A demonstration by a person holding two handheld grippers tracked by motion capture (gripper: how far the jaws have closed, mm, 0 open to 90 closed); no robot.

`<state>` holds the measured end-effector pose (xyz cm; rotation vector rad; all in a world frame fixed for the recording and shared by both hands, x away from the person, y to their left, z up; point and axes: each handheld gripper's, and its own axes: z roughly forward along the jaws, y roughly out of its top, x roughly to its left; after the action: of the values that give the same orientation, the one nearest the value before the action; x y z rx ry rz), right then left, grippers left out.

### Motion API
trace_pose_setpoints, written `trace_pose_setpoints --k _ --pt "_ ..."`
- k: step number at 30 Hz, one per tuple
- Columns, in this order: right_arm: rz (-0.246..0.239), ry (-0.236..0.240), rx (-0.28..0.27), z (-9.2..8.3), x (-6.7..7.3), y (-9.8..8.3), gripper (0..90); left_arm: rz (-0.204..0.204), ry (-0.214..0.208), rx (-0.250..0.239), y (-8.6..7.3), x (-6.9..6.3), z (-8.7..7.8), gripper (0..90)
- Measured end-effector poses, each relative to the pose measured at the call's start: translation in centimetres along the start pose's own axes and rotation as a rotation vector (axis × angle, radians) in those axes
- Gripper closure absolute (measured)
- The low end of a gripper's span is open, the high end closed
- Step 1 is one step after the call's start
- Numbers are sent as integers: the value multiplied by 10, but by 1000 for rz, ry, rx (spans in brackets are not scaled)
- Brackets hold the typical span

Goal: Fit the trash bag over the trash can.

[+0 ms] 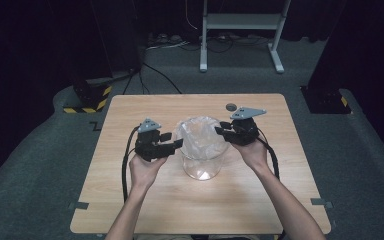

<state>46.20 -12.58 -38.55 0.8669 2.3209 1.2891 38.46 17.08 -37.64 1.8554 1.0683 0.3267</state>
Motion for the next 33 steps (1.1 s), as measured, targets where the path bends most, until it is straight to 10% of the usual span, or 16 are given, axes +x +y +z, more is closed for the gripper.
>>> trace_pose_setpoints --k 20,28,33 --pt "5 50 27 4 5 -4 645 252 108 77 -36 -26 14 592" --pt "10 72 33 4 4 -5 645 261 102 101 -38 -25 22 900" --pt "16 83 35 2 3 -6 638 250 88 137 -41 -22 25 900"
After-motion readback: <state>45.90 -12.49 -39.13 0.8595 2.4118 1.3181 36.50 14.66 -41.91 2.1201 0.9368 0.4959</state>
